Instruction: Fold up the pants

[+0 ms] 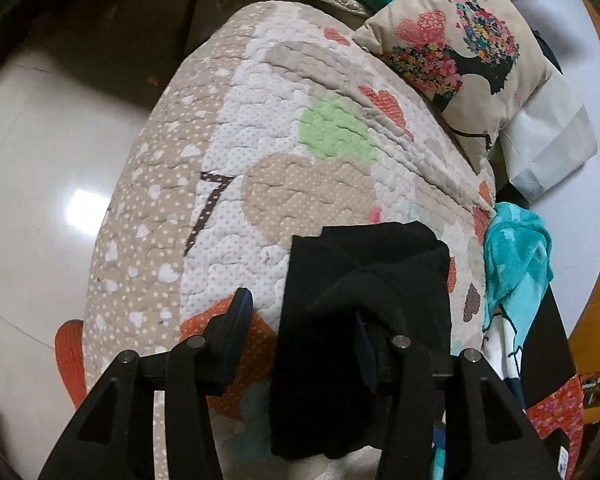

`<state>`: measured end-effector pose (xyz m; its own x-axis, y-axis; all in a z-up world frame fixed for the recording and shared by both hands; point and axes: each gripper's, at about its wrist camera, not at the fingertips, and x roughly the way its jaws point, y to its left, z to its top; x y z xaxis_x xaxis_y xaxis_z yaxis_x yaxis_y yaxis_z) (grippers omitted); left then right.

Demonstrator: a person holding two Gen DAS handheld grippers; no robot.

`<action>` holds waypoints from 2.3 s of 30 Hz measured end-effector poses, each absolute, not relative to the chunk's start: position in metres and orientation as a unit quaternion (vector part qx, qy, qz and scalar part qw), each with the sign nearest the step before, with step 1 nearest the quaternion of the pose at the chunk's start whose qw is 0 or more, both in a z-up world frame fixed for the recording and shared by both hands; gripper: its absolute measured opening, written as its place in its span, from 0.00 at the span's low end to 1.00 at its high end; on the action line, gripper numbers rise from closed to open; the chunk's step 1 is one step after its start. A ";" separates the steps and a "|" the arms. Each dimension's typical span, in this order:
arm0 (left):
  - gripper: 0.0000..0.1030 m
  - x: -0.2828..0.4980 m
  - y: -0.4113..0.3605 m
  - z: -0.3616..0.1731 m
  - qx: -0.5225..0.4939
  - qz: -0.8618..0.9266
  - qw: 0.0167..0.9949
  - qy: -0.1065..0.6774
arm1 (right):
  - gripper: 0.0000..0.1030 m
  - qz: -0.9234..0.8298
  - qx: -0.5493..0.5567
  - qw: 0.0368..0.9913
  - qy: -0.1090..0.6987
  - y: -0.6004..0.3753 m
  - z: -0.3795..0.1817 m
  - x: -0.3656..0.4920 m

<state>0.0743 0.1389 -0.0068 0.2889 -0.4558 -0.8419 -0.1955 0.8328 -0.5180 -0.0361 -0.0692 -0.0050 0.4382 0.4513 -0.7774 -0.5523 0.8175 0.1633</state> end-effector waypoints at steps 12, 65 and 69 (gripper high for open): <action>0.49 0.028 0.207 -0.001 -0.354 0.013 0.768 0.533 | 0.77 0.265 -0.005 0.864 0.428 -0.113 0.020 -0.024; 0.64 0.041 0.130 -0.002 -0.264 -0.021 0.815 0.516 | 0.68 0.123 0.094 0.867 0.473 -0.210 -0.031 0.029; 0.64 0.024 0.091 0.032 -0.126 0.011 0.880 0.459 | 0.68 0.117 0.094 0.884 0.443 -0.216 -0.022 0.021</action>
